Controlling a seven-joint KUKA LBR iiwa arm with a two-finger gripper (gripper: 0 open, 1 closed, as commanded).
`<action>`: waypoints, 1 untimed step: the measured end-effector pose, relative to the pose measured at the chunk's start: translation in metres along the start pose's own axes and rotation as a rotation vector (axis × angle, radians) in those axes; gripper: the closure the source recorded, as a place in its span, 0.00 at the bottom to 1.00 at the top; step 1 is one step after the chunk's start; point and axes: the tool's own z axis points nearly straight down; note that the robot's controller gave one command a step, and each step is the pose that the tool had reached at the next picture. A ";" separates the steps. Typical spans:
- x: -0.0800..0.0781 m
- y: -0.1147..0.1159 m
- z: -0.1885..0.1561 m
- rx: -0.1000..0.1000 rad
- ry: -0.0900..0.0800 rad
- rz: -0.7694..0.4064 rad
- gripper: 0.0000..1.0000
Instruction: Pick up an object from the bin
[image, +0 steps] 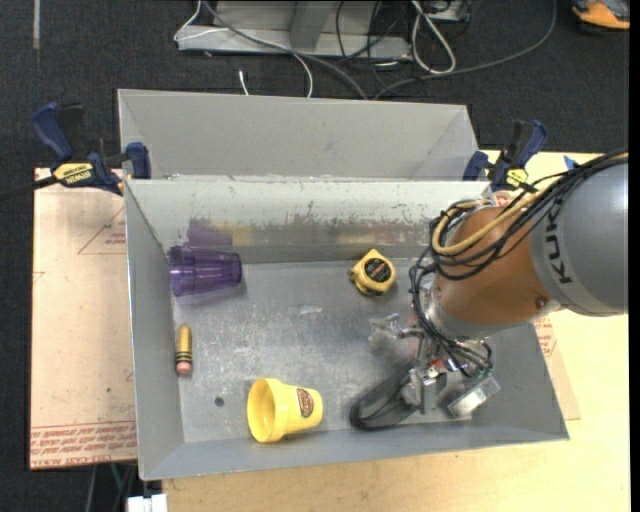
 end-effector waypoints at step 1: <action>0.020 -0.010 0.001 -0.003 0.002 0.173 1.00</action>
Offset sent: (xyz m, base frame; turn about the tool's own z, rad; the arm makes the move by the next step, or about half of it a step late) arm 0.0000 0.0000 0.0000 0.0000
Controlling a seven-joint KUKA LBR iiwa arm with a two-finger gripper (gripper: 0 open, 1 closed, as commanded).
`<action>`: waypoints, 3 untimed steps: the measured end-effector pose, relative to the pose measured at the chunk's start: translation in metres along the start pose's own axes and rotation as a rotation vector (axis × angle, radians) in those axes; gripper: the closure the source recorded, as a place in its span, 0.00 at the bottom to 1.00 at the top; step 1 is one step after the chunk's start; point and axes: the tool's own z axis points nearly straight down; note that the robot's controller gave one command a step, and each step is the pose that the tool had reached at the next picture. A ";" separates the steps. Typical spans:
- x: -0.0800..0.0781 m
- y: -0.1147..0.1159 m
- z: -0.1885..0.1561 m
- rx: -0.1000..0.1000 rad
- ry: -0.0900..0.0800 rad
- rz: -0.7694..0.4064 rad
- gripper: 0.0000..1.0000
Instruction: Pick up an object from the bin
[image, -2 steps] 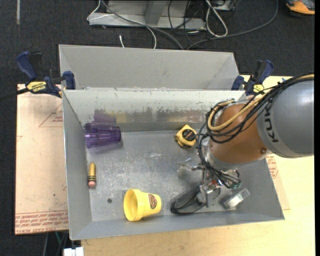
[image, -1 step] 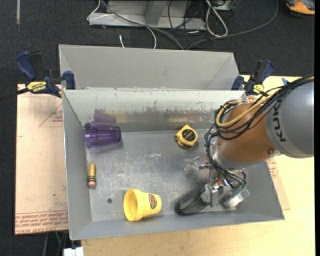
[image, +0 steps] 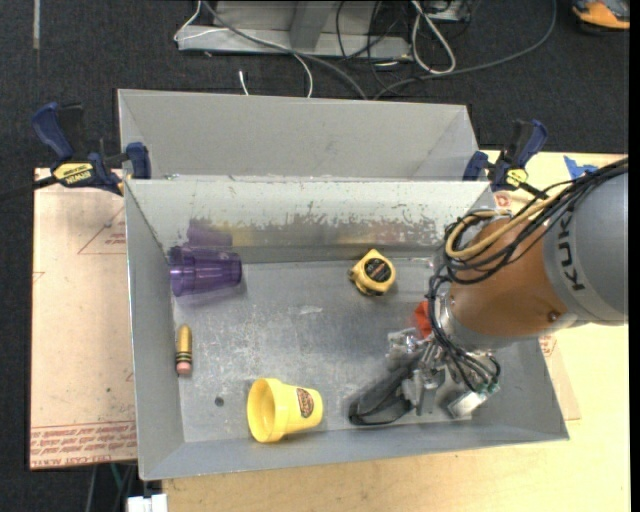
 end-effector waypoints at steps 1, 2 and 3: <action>0.000 0.000 0.000 0.001 -0.001 -0.001 1.00; 0.000 0.000 0.000 0.001 -0.001 -0.001 1.00; 0.000 0.000 0.000 0.001 -0.001 -0.001 1.00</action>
Offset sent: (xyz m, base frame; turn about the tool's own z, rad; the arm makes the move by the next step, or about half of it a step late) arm 0.0000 0.0000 0.0000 0.0000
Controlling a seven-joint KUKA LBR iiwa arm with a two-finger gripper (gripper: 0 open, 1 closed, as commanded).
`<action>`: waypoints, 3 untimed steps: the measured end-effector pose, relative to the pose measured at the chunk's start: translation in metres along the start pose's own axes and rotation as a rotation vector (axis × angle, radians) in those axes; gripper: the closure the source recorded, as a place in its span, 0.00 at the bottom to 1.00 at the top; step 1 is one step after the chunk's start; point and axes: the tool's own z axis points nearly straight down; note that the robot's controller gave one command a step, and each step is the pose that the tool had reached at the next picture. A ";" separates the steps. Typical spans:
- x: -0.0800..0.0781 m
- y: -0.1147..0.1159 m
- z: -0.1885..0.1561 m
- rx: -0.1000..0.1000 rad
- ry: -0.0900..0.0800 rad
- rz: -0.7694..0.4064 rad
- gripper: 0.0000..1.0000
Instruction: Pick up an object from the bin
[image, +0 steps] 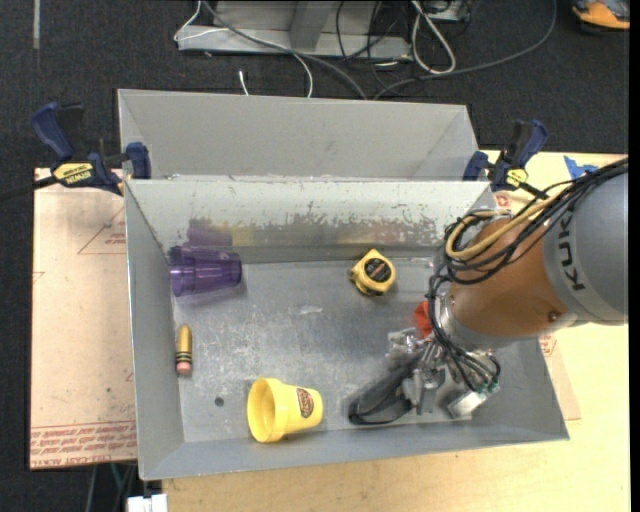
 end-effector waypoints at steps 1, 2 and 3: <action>0.000 0.000 0.000 0.000 0.000 0.000 1.00; 0.000 0.000 0.000 0.000 0.000 0.000 1.00; 0.010 -0.025 -0.001 0.000 -0.013 -0.063 1.00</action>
Offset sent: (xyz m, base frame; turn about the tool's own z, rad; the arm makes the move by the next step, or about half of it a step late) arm 0.0000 0.0000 0.0000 0.0000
